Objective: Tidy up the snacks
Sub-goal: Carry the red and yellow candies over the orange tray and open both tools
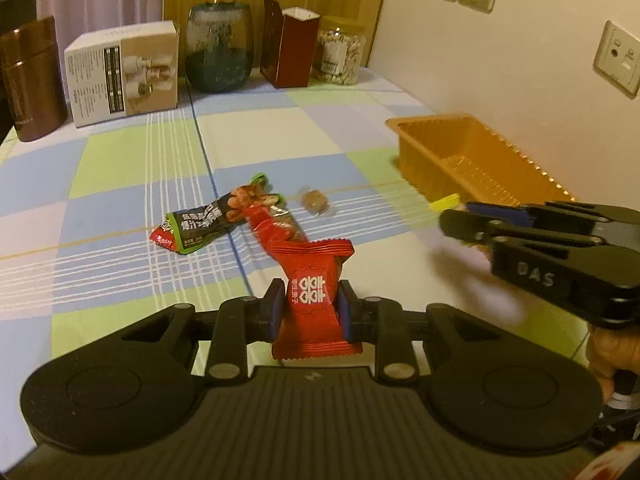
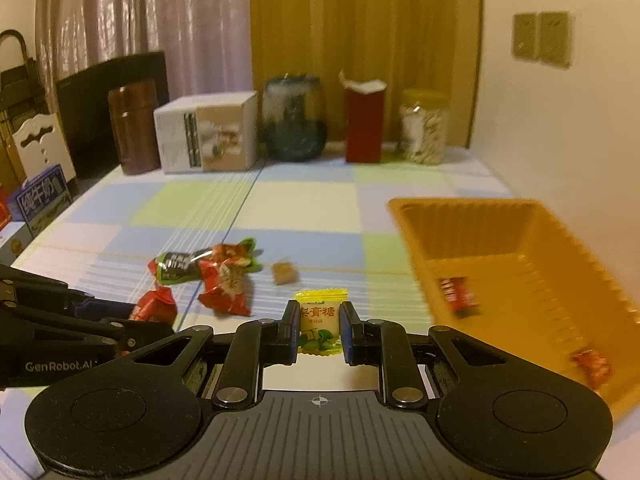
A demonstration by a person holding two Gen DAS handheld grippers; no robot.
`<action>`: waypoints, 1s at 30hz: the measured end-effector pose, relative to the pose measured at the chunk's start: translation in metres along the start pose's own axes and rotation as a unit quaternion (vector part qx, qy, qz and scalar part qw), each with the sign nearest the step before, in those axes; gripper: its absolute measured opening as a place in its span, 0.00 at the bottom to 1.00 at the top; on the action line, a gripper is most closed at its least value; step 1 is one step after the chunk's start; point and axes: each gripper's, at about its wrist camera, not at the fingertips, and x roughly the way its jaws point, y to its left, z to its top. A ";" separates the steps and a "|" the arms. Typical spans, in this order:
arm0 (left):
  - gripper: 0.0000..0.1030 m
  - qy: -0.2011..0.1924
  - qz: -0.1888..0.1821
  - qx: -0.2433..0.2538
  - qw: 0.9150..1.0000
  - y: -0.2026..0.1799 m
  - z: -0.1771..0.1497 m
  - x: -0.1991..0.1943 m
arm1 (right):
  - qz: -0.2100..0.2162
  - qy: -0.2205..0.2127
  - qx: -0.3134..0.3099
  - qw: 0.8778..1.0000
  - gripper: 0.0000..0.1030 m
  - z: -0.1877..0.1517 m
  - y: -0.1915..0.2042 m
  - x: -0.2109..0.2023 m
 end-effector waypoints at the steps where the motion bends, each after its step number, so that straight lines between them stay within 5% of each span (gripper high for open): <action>1: 0.24 -0.003 0.000 -0.002 1.000 -0.005 0.000 -0.004 | -0.003 -0.005 -0.001 1.000 0.20 0.000 -0.003 -0.007; 16: 0.24 -0.035 -0.045 0.011 0.998 -0.106 0.016 -0.028 | -0.075 -0.047 0.046 0.995 0.20 -0.017 -0.097 -0.095; 30: 0.24 -0.029 -0.078 0.047 0.995 -0.175 0.043 0.007 | -0.091 -0.059 0.129 0.986 0.20 -0.020 -0.173 -0.105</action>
